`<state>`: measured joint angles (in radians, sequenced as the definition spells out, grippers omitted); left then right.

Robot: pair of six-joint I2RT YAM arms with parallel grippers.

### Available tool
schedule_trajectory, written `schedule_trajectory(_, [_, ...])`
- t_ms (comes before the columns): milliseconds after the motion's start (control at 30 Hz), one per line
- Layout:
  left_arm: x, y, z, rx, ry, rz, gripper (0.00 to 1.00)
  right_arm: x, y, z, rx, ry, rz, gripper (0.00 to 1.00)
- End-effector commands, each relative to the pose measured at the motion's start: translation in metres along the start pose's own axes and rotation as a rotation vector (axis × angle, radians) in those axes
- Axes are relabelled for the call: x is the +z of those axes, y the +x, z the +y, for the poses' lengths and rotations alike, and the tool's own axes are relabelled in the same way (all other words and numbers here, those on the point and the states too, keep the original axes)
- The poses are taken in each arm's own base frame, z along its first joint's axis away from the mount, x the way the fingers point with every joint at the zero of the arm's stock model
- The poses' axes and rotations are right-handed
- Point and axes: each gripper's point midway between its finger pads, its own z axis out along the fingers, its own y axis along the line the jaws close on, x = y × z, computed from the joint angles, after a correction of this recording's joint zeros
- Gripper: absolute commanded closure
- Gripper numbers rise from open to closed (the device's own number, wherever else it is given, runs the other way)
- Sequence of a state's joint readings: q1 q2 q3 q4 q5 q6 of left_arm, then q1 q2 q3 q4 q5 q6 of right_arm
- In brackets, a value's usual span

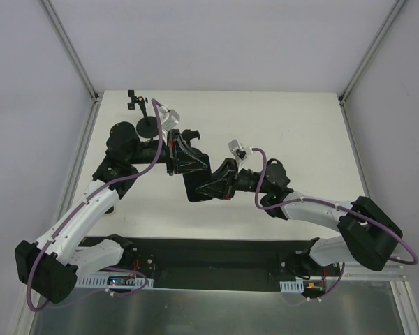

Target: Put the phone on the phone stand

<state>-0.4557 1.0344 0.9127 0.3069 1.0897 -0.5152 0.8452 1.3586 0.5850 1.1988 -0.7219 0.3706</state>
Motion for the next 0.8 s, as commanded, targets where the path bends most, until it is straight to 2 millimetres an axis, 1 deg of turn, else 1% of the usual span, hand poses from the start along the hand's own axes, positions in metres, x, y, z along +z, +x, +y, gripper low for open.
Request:
schedule_trajectory(0, [0.005,-0.006,-0.028,0.023,0.033,0.047,1.0,0.004,-0.042,-0.004,-0.058,0.042,-0.138,0.63])
schedule_trajectory(33, [0.004,-0.005,-0.018,-0.008,-0.035,0.047,1.0,0.002,-0.04,-0.011,-0.053,0.07,-0.117,0.56])
schedule_trajectory(67, [0.004,-0.006,-0.017,-0.014,-0.049,0.049,1.0,0.002,-0.037,-0.012,-0.056,0.071,-0.098,0.52])
schedule_trajectory(100, [0.004,-0.007,-0.018,-0.022,-0.045,0.051,1.0,0.002,-0.037,-0.013,-0.061,0.076,-0.087,0.5])
schedule_trajectory(133, [0.005,-0.007,-0.019,-0.027,-0.038,0.053,1.0,0.002,-0.035,-0.013,-0.056,0.077,-0.073,0.52])
schedule_trajectory(167, [0.005,-0.009,-0.023,-0.041,-0.03,0.048,1.0,0.003,-0.036,-0.007,-0.059,0.048,-0.068,0.59])
schedule_trajectory(200, [0.006,-0.01,-0.024,-0.039,-0.024,0.047,1.0,0.005,-0.038,-0.002,-0.062,0.024,-0.074,0.99])
schedule_trajectory(233, [0.007,-0.011,-0.026,-0.033,-0.018,0.045,1.0,0.005,-0.044,0.004,-0.076,-0.002,-0.102,0.99])
schedule_trajectory(267, [0.006,-0.011,-0.029,-0.018,0.001,0.049,1.0,0.005,-0.046,0.007,-0.065,-0.01,-0.115,0.99])
schedule_trajectory(300, [0.006,-0.01,-0.03,-0.017,0.007,0.051,0.94,0.005,-0.048,0.008,-0.065,-0.016,-0.127,0.99])
schedule_trajectory(333, [0.006,-0.009,-0.03,-0.021,0.01,0.054,0.83,0.004,-0.052,0.011,-0.074,-0.023,-0.151,0.99])
schedule_trajectory(400, [0.006,-0.006,-0.031,-0.032,0.02,0.052,0.66,0.0,-0.055,0.011,-0.065,-0.007,-0.183,0.99])
schedule_trajectory(467, [0.005,-0.005,-0.034,-0.019,0.035,0.041,0.62,-0.002,-0.059,0.013,-0.071,-0.003,-0.2,0.99])
schedule_trajectory(500, [0.003,0.0,-0.036,-0.019,0.042,0.041,0.59,-0.002,-0.063,0.016,-0.077,-0.007,-0.211,0.99])
schedule_trajectory(533, [0.003,0.002,-0.037,-0.015,0.049,0.042,0.59,-0.002,-0.064,0.016,-0.076,-0.003,-0.214,0.99])
schedule_trajectory(600, [0.001,0.003,-0.04,-0.002,0.057,0.034,0.59,-0.002,-0.068,0.017,-0.083,-0.002,-0.222,0.99])
schedule_trajectory(733, [0.002,-0.006,-0.047,0.017,0.081,0.012,0.94,0.001,-0.063,0.017,-0.056,-0.015,-0.208,0.99])
schedule_trajectory(767, [0.002,-0.007,-0.048,0.018,0.086,0.013,0.94,0.002,-0.062,0.018,-0.049,-0.018,-0.207,0.99])
